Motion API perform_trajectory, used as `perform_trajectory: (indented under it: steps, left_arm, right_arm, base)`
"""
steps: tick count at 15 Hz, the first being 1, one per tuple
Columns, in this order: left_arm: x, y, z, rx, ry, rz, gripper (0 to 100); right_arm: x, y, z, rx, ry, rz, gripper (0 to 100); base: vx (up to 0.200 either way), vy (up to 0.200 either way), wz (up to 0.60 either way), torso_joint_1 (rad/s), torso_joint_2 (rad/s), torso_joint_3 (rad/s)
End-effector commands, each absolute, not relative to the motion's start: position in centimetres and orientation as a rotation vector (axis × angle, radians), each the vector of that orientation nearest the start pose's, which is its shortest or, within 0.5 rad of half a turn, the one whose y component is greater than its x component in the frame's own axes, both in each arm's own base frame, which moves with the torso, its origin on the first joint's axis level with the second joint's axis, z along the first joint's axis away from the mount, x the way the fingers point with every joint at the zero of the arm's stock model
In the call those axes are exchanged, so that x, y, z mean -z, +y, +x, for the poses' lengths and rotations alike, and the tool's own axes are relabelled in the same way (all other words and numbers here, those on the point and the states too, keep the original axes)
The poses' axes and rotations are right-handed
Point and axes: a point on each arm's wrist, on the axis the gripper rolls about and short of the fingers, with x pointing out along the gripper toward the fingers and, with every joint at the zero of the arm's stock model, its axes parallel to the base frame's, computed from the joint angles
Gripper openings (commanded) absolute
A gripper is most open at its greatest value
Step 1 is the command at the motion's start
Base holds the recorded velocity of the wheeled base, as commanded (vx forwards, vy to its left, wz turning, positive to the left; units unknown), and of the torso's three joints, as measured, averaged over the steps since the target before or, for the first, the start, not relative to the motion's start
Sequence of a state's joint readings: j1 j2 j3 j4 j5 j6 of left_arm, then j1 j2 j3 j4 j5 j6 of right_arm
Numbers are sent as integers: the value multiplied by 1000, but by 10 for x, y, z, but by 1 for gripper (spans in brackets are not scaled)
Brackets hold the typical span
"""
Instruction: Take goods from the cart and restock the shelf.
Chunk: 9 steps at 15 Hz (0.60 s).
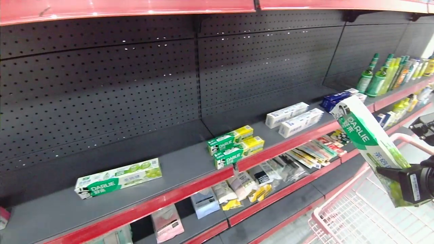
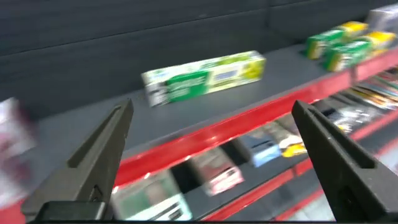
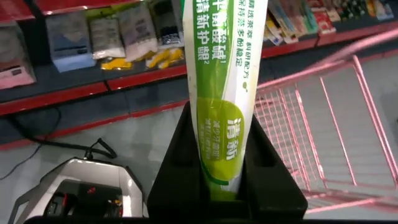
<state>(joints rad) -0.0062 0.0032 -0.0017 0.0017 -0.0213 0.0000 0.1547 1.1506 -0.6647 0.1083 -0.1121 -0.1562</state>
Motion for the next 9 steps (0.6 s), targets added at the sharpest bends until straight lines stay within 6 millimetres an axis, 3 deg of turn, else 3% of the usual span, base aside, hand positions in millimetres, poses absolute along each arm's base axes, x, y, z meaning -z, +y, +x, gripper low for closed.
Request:
perform_trajectory:
  steps: [1, 4, 9]
  left_arm:
    - [-76, 0, -23, 28, 5, 0, 100]
    - [-76, 0, -23, 28, 5, 0, 100]
    - [-76, 0, -22, 29, 8, 1, 100]
  right_arm:
    - [-202, 21, 151, -89, 586, -232, 0]
    - [-202, 21, 149, -89, 578, -231, 0]
    - [-204, 18, 130, -87, 532, -227, 0]
  base:
    - [0, 0, 600, 7, 2, 2]
    - [0, 0, 600, -1, 4, 2]
    - [0, 0, 0, 0, 0, 0]
